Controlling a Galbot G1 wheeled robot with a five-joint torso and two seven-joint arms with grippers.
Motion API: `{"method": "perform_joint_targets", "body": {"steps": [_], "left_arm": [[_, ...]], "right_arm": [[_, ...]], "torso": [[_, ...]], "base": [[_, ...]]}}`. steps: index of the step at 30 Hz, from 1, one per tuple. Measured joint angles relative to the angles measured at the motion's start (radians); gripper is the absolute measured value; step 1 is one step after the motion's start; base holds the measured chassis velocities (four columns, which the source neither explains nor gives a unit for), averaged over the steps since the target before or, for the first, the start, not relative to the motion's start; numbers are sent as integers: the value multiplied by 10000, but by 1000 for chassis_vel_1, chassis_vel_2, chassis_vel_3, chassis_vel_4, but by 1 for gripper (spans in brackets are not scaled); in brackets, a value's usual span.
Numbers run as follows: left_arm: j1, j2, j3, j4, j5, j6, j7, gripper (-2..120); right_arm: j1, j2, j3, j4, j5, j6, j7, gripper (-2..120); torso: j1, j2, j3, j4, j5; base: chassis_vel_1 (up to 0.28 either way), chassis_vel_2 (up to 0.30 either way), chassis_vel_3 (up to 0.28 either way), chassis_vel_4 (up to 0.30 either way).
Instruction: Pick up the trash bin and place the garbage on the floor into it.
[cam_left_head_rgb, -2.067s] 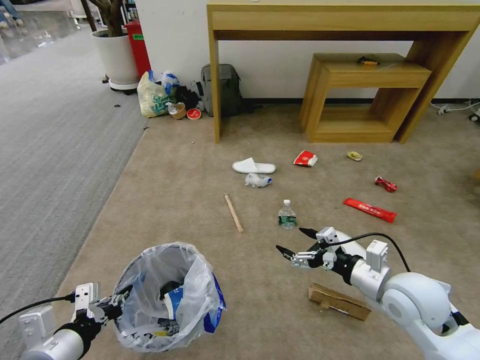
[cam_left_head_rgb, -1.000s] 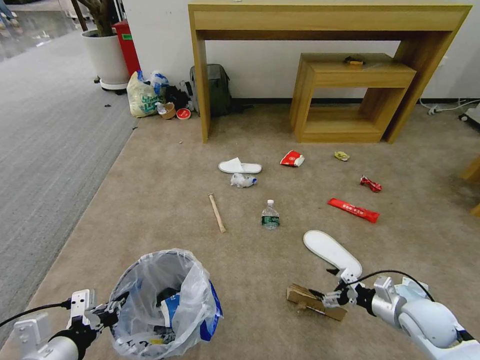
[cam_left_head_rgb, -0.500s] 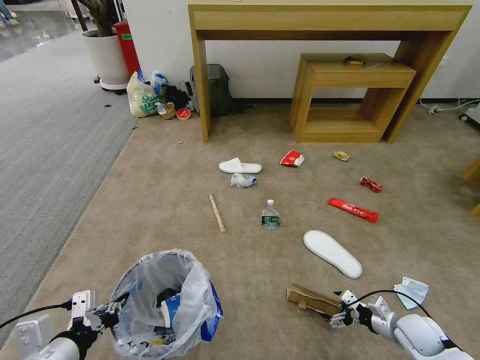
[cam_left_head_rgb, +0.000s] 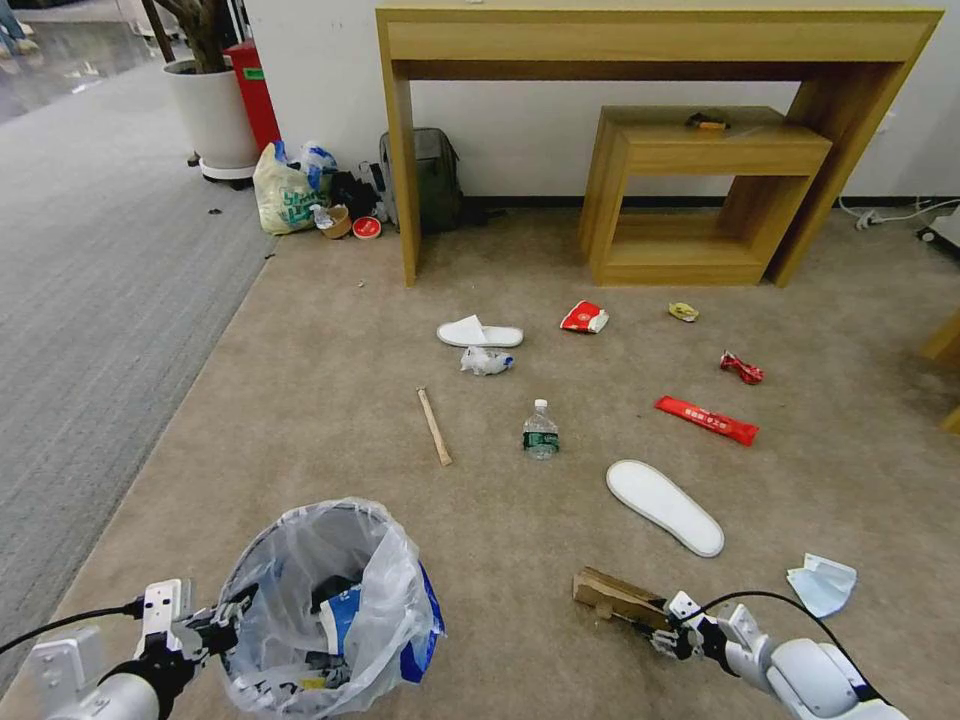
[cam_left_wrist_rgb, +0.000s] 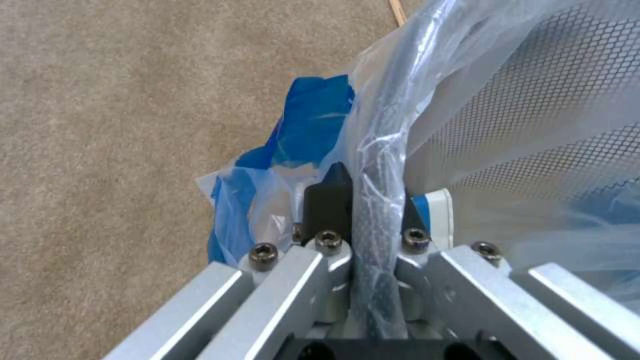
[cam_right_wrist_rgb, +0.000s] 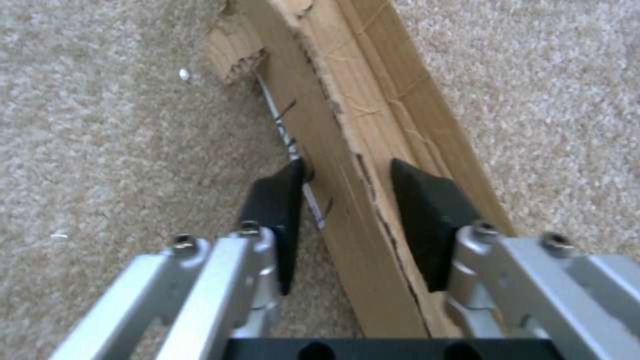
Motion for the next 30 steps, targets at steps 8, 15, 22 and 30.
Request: {"method": "perform_joint_targets", "body": {"steps": [8, 15, 22, 30], "left_arm": [[-37, 96, 64, 2, 9, 6, -19, 0], [-39, 189, 73, -28, -15, 14, -31, 0], [-93, 180, 145, -74, -23, 17, -32, 0], [-146, 133, 213, -97, 2, 17, -97, 0]], "right_arm": [[9, 108, -16, -11, -2, -37, 142, 4], [-191, 51, 220, 615, 139, -99, 359, 0], [-392, -97, 466, 1488, 434, -112, 734, 0], [-148, -460, 656, 3596, 1469, -639, 1150, 0]], "torso": [[0, 0, 0, 1, 2], [0, 1, 0, 1, 2], [0, 0, 0, 0, 3], [0, 0, 0, 1, -2]], "base": [[0, 0, 0, 0], [0, 0, 0, 0], [0, 0, 0, 0], [0, 0, 0, 0]]}}
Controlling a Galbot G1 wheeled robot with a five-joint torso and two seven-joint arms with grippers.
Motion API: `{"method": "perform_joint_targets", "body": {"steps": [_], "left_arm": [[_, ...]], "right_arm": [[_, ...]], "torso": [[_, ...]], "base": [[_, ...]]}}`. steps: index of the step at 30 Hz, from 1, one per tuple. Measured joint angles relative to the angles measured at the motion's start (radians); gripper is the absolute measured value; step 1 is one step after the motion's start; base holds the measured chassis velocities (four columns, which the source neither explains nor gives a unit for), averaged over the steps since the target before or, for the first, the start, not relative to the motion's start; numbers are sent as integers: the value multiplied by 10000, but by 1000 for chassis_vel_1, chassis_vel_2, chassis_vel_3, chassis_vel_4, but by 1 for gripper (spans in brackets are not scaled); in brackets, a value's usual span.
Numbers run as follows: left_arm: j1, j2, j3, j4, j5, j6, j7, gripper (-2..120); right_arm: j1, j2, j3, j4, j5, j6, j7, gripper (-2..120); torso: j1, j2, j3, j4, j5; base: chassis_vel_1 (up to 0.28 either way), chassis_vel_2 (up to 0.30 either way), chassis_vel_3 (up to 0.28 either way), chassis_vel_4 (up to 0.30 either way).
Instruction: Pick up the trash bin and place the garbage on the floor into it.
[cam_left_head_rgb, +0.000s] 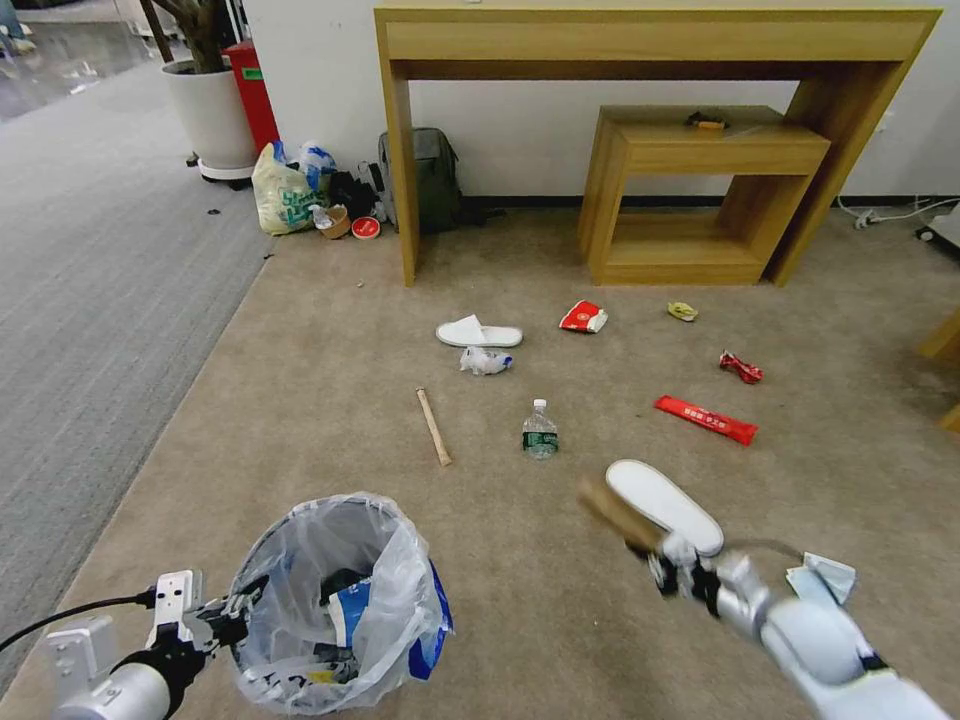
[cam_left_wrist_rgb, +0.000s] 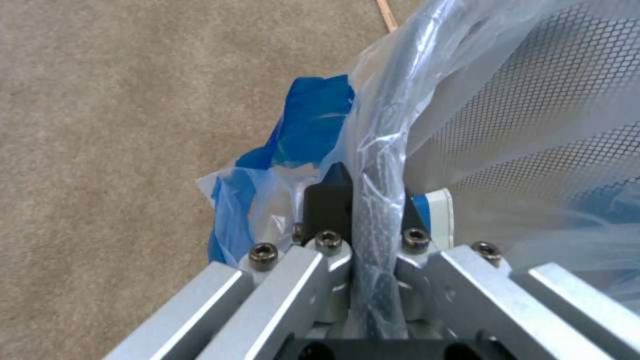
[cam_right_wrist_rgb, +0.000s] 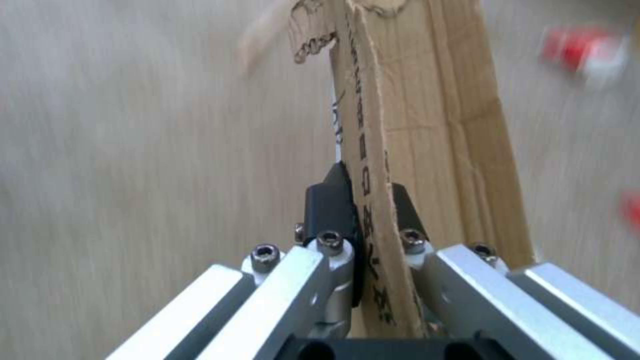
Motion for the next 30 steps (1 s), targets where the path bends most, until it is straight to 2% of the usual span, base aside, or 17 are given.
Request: {"method": "perform_joint_targets", "body": {"steps": [2, 3, 4, 6, 7, 10, 11, 15, 16, 19, 20, 23, 30], "left_arm": [[-24, -9, 15, 1, 15, 1, -91, 0], [-27, -10, 18, 1, 15, 0, -113, 0], [-27, -10, 18, 1, 15, 0, -113, 0], [-29, 23, 70, 2, 16, 0, -148, 0], [-29, 23, 70, 2, 16, 0, -148, 0], [-85, 76, 239, 1, 45, 2, -190, 0], [-85, 76, 239, 1, 45, 2, -190, 0], [-234, 175, 539, 5, 110, 2, -284, 0], [-234, 175, 539, 5, 110, 2, -284, 0], [-431, 277, 786, 43, 185, 2, -379, 0], [-431, 277, 786, 43, 185, 2, -379, 0], [-658, 381, 1010, 69, 198, 2, -503, 0], [-922, 528, 1227, 140, 199, 2, -626, 0]], "right_arm": [[655, -50, -14, 1322, 911, -645, 285, 0], [1072, -66, -80, 1859, 1407, -946, 424, 0], [1072, -66, -80, 1859, 1407, -946, 424, 0], [2301, -92, -700, 3067, 2595, -1800, 619, 0], [2301, -92, -700, 3067, 2595, -1800, 619, 0], [3255, -92, -1822, 3938, 3327, -2296, 882, 0], [3255, -92, -1822, 3938, 3327, -2296, 882, 0], [4197, -9, -3575, 4550, 4115, -2505, 1301, 0], [4197, -9, -3575, 4550, 4115, -2505, 1301, 0], [4906, 232, -5104, 4627, 4780, -2204, 1741, 0], [4906, 232, -5104, 4627, 4780, -2204, 1741, 0], [5556, 674, -6344, 4432, 5138, -1965, 1935, 0], [5981, 1342, -7297, 3932, 5149, -1790, 1954, 0]], "torso": [[0, 0, 1, -2, 7], [0, 0, 0, 4, -2], [0, 0, 0, 4, -2], [-1, 1, 0, 1, 0], [-1, 1, 0, 1, 0], [0, 1, 0, 3, 2], [0, 1, 0, 3, 2], [0, 0, 1, -2, 0], [0, 0, 1, -2, 0], [0, 0, 1, 0, 1], [0, 0, 1, 0, 1], [0, 0, 1, 1, 2], [0, 0, 0, 0, 2]], "base": [[0, 0, 0, 0], [0, 0, 0, 0], [0, 0, 0, 0], [0, 0, 0, 0], [0, 0, 0, 0], [0, 0, 0, 0], [0, 0, 0, 0], [0, 0, 0, 0], [0, 0, 0, 0], [0, 0, 0, 0], [0, 0, 0, 0], [0, 0, 0, 0], [0, 0, 0, 0]]}}
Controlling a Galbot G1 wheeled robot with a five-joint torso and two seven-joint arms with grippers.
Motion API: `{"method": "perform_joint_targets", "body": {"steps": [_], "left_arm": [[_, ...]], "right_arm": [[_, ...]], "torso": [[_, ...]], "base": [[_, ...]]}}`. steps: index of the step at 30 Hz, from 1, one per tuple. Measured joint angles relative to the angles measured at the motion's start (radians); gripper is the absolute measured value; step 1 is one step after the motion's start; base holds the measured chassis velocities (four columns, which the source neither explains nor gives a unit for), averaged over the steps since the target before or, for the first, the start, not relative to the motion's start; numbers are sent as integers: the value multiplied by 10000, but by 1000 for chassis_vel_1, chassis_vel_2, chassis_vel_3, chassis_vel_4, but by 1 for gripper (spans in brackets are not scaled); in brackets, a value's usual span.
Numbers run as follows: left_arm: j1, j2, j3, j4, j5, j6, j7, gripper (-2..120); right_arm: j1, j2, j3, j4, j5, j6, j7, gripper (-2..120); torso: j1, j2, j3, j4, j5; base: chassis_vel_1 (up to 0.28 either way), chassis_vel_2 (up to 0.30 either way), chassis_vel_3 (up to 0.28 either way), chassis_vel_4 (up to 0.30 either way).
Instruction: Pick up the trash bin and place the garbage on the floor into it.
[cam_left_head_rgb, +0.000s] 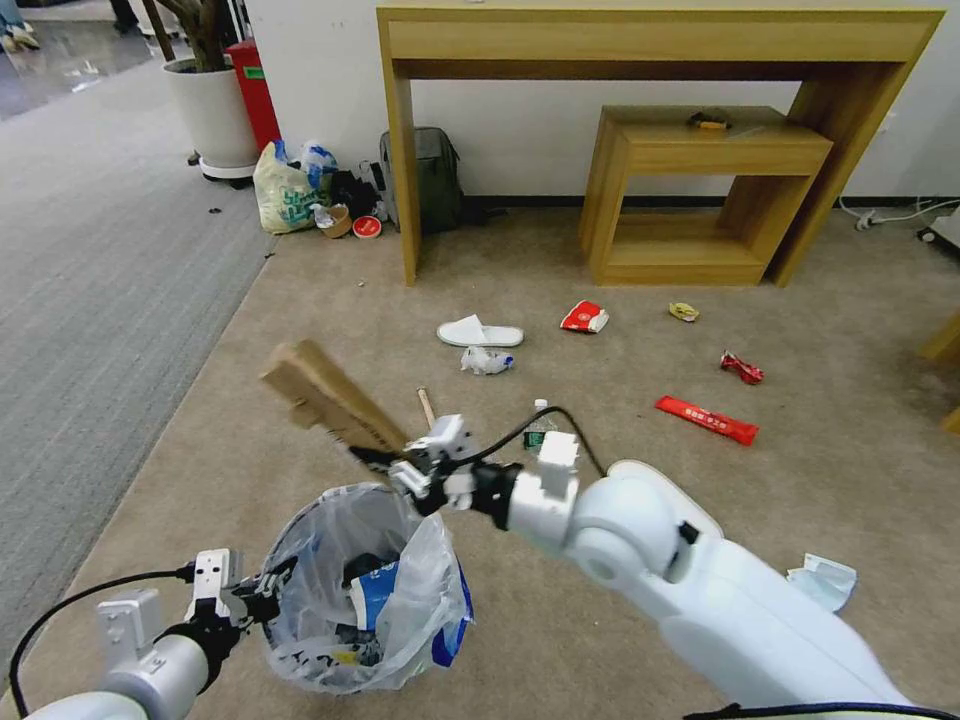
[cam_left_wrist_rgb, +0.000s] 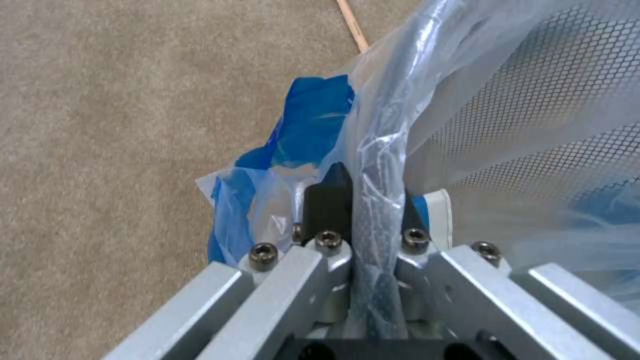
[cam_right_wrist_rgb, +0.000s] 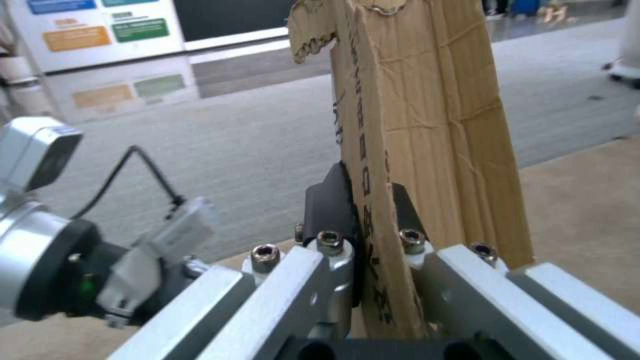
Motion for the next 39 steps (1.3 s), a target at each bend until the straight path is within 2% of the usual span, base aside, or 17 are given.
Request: {"method": "perform_joint_targets", "body": {"steps": [1, 5, 8, 17, 20, 21, 24, 25, 28, 30, 32, 34, 36, 38, 39], "left_arm": [[-90, 15, 55, 57, 0, -1, -29, 0], [-126, 15, 75, 86, 0, -1, -49, 0], [-239, 9, 141, 169, -2, -2, -90, 0], [-308, -3, 187, 227, -5, -3, -93, 0], [-313, -4, 196, 226, -5, -3, -91, 0], [-313, -4, 196, 226, -5, -3, -91, 0], [-308, 23, 196, 218, -5, -3, -86, 0], [-308, 23, 196, 218, -5, -3, -86, 0], [-299, 41, 196, 187, -5, -3, -81, 0], [-289, 44, 195, 180, -5, -3, -80, 0], [-251, 45, 163, 158, -5, -3, -64, 0], [-241, 42, 146, 157, -5, -4, -61, 0], [-196, 11, 88, 157, -5, -3, -37, 0], [-184, 0, 65, 157, -5, -3, -27, 0], [-164, -41, -19, 154, -1, -3, -3, 0]], "right_arm": [[13, 191, -272, -115, -16, 47, 13, 0], [5, 252, -403, -146, -25, 62, 37, 0], [-227, 294, -893, -180, -47, 80, 87, 0], [-856, 246, -1046, -505, -368, 267, 106, 0], [-1122, 328, -999, -594, -606, 354, 144, 13], [-1122, 328, -999, -594, -606, 354, 144, 13], [-1307, 375, -949, -609, -784, 373, 204, 27], [-1307, 375, -949, -609, -784, 373, 204, 27], [-1450, 511, -907, -616, -892, 385, 273, 42], [-1465, 532, -874, -616, -902, 386, 281, 45], [-1472, 498, -685, -485, -890, 383, 343, 57], [-1473, 460, -591, -408, -883, 372, 364, 61], [-1564, 254, -180, -144, -865, 295, 435, 70], [-1605, 194, -76, -82, -862, 284, 437, 74], [-1752, 13, 286, 94, -852, 262, 439, 79]], "torso": [[0, 0, 0, 0, 1], [0, 0, 0, 0, 1], [0, 0, -1, 0, 1], [0, 0, -1, -1, 2], [-1, 0, -2, -1, 3], [-1, 0, -2, -1, 3], [0, 0, -1, -1, 2], [0, 0, -1, -1, 2], [0, 0, -1, 0, 3], [0, 0, -1, -1, 2], [0, 0, -1, 0, 2], [0, 0, -1, -1, 3], [0, 0, -1, 1, 2], [0, 0, 0, 0, 2], [0, 0, -1, 0, 4]], "base": [[0, 0, 0, 0], [0, 0, 0, 0], [0, 0, 0, 0], [0, 0, 0, 0], [0, 0, 0, 0], [0, 0, 0, 0], [0, 0, 0, 0], [0, 0, 0, 0], [0, 0, 0, 0], [0, 0, 0, 0], [0, 0, 0, 0], [0, 0, 0, 0], [0, 0, 0, 0], [0, 0, 0, 0], [0, 0, 0, 0]]}}
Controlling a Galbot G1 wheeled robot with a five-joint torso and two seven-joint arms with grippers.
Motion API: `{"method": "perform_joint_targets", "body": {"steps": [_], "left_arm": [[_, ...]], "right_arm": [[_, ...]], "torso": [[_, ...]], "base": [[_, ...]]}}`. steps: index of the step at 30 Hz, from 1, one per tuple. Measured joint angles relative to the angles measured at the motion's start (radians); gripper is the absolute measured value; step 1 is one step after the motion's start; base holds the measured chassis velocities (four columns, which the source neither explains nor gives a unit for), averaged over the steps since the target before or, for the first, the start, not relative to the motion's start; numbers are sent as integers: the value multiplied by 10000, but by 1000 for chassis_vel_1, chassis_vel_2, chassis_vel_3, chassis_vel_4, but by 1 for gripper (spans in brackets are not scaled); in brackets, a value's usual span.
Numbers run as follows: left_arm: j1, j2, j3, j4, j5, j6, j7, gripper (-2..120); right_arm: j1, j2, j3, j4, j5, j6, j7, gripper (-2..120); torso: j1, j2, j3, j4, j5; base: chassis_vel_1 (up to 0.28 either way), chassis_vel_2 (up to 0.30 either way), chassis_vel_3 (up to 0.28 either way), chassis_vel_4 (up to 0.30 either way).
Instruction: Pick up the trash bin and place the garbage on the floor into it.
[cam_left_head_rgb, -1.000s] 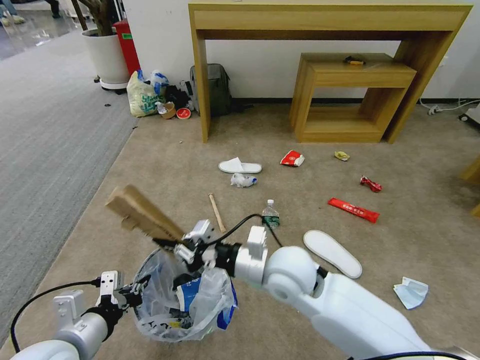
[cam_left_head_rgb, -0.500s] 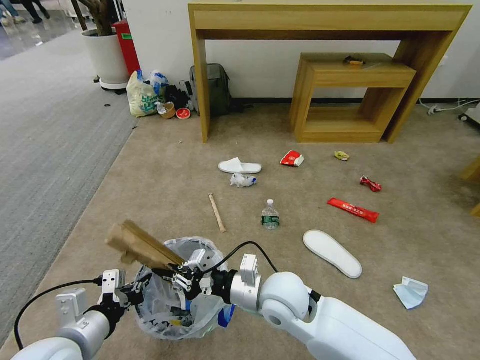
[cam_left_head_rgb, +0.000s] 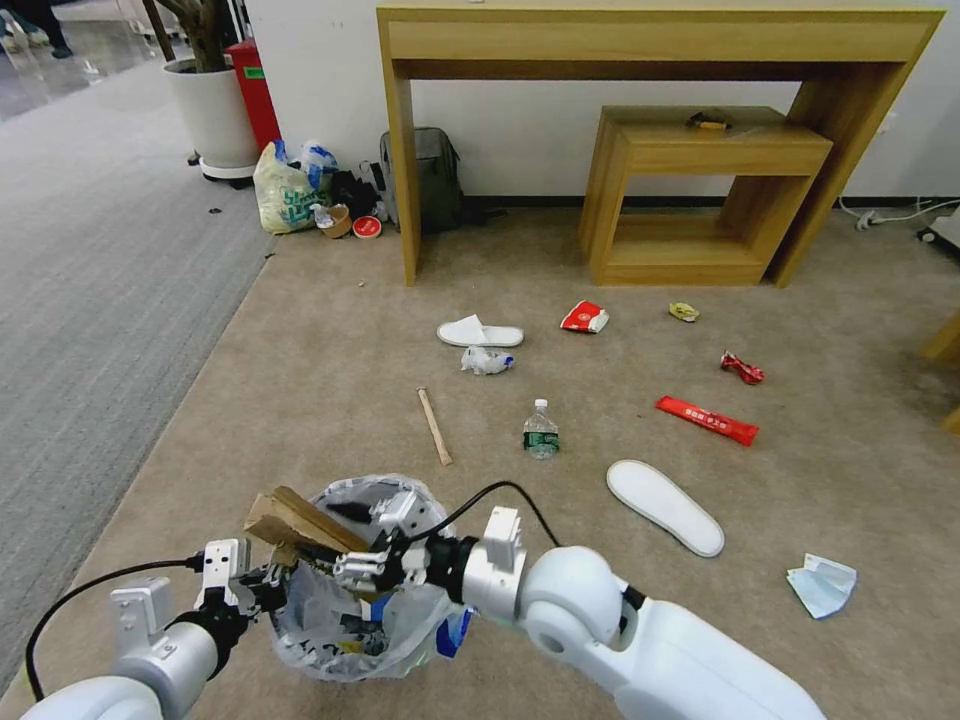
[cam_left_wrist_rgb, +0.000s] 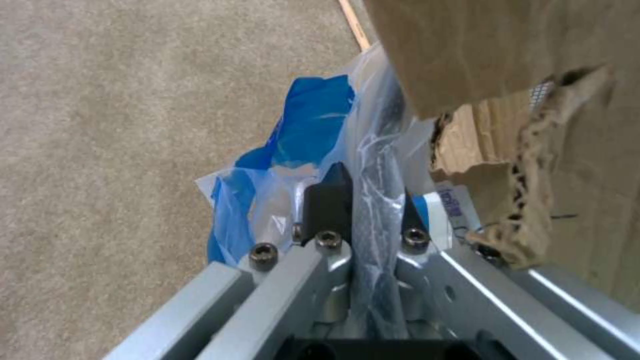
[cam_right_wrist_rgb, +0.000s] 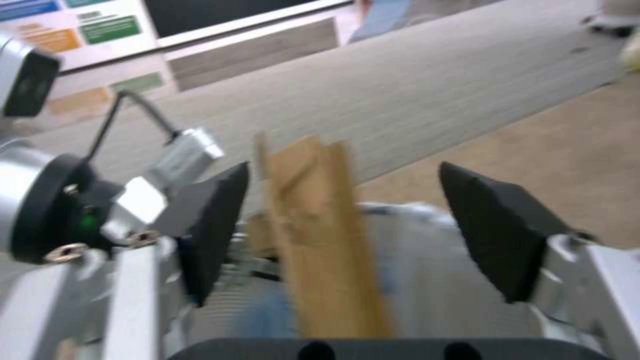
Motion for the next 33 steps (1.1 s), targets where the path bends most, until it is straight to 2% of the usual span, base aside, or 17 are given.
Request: {"method": "perform_joint_targets", "body": {"steps": [2, 3, 5, 6, 7, 10, 16, 17, 25, 33], "left_arm": [[3, -57, -127, -1, 30, -1, 15, 0], [3, -57, -127, -1, 30, -1, 15, 0], [-6, -132, -278, 21, 205, 0, 81, 0], [-6, -147, -316, 34, 305, 0, 111, 0], [-6, -147, -316, 34, 305, 0, 111, 0], [71, -214, -396, 42, 449, -1, 232, 0], [177, -321, -533, 63, 449, 0, 383, 0], [229, -363, -616, 99, 449, 0, 472, 0], [494, -483, -872, 97, 424, -1, 793, 0], [530, -562, -873, 36, 424, 0, 901, 0]], "right_arm": [[-263, -330, 586, 268, 23, -23, -4, 87], [-263, -330, 586, 268, 23, -23, -4, 87], [-623, -680, 1389, 555, 37, -56, -19, 97], [-753, -783, 1719, 642, 39, -63, -19, 99], [-753, -783, 1719, 642, 39, -63, -19, 99], [-1109, -1030, 2679, 830, 56, -93, 179, 100], [-1601, -1246, 3395, 889, 110, -150, 717, 100], [-1978, -1270, 3772, 818, -7, -155, 784, 100], [-3822, -1133, 5316, 630, -806, -111, 379, 100], [-4727, -847, 6316, 677, -1191, 25, 168, 100]], "torso": [[0, 0, 0, -1, -1], [0, 0, 0, -1, -1], [0, 0, 0, -2, 0], [0, 0, 0, -1, 1], [0, 0, 0, -1, 1], [0, 0, 0, -1, 1], [0, 0, 0, 0, 0], [0, 0, 0, 1, 0], [-1, 0, 0, -2, -2], [-1, 0, -1, -1, -1]], "base": [[0, 0, 0, 0], [0, 0, 0, 0], [0, 0, 0, 0], [0, 0, 0, 0], [0, 0, 0, 0], [0, 0, 0, 0], [0, 0, 0, 0], [0, 0, 0, 0], [0, 0, 0, 0], [0, 0, 0, 0]]}}
